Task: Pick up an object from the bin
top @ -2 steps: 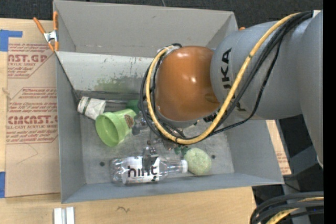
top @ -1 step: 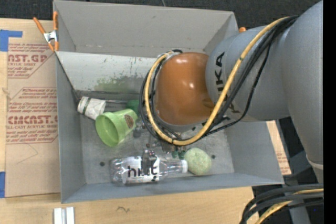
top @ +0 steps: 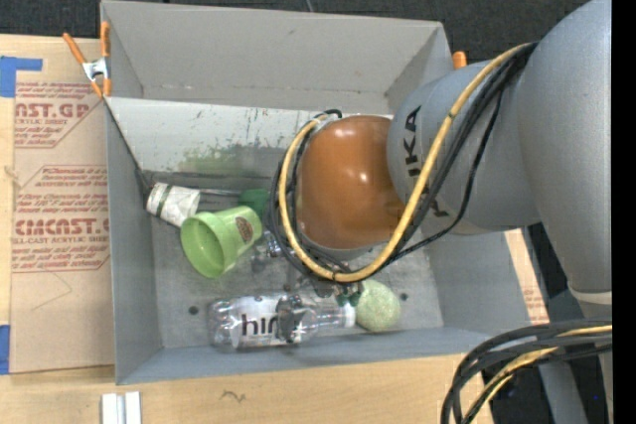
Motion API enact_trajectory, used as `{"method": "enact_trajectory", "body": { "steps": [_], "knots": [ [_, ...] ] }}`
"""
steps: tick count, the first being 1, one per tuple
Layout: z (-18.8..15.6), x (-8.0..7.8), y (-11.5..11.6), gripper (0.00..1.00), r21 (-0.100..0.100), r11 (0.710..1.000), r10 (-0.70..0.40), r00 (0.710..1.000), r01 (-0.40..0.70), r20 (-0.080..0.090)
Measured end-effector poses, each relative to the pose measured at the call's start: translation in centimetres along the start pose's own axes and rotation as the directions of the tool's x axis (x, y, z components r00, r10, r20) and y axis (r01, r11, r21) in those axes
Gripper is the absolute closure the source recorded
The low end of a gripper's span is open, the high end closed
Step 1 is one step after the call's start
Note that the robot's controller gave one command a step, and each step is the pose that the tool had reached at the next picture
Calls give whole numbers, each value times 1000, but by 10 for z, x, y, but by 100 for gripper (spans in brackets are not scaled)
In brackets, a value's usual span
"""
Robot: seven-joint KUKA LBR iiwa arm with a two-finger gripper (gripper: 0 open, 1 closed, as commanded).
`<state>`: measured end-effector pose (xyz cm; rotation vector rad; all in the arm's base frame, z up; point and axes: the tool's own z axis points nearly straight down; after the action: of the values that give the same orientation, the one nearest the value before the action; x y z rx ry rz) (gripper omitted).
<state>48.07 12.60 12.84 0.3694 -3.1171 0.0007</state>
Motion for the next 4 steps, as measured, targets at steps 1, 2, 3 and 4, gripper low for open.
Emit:
{"method": "enact_trajectory", "body": {
  "steps": [1,2,3,4],
  "knots": [
    [55,-9,15,0,-1,1000,19,1000,-18,21],
    [47,-4,13,100,-1,1000,16,1000,-16,9],
    [47,-4,13,100,-1,1000,16,1000,-16,9],
    [46,-4,13,100,-1,1000,16,1000,-16,8]
  ]
}}
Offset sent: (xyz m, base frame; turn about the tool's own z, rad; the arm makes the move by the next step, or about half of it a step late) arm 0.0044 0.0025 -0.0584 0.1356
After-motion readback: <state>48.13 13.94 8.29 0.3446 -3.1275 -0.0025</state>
